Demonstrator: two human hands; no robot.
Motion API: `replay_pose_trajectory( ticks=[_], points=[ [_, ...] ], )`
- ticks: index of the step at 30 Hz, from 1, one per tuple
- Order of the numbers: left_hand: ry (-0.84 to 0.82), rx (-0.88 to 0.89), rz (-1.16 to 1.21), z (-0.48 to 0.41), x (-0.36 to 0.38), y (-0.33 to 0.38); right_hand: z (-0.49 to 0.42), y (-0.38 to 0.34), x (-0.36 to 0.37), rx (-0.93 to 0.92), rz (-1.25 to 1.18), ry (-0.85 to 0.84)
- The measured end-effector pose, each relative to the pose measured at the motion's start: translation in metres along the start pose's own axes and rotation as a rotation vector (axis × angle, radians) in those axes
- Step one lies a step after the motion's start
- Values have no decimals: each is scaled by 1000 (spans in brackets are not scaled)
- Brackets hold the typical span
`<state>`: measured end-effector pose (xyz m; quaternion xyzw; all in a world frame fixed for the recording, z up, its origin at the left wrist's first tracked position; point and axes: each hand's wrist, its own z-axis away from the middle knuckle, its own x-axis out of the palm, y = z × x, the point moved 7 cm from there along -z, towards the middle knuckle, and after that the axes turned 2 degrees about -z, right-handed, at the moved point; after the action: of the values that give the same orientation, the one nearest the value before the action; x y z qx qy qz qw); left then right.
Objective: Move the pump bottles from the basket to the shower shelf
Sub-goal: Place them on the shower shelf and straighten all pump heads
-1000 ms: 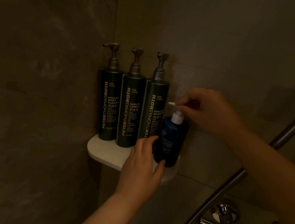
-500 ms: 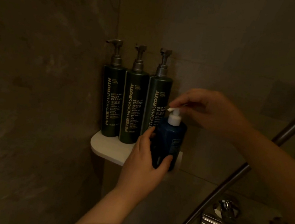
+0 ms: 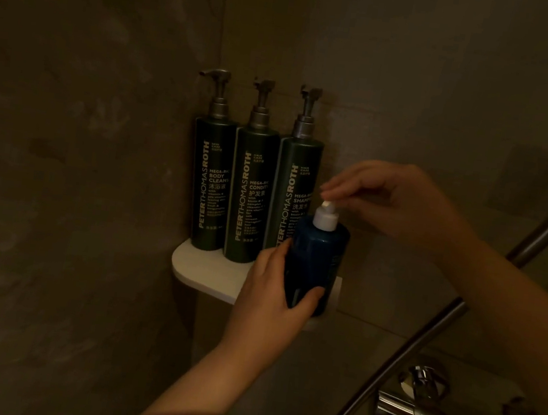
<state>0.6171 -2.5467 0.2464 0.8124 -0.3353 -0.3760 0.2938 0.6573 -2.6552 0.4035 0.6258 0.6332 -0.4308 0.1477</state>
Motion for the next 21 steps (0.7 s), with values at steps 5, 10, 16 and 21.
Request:
replay_pose_trajectory(
  ticks=[5,10,16,21],
  points=[
    [97,-32,-42,1,-5,1,1,2,2,-11,-43,17],
    [155,-53,-26,3,-6,2,3,4,4,-32,-89,56],
    [173,-96,53,6,-3,2,4,5,8,-47,-131,79],
    [217,-111,79,9,0,-1,4,1,10,-69,-120,109]
  ],
)
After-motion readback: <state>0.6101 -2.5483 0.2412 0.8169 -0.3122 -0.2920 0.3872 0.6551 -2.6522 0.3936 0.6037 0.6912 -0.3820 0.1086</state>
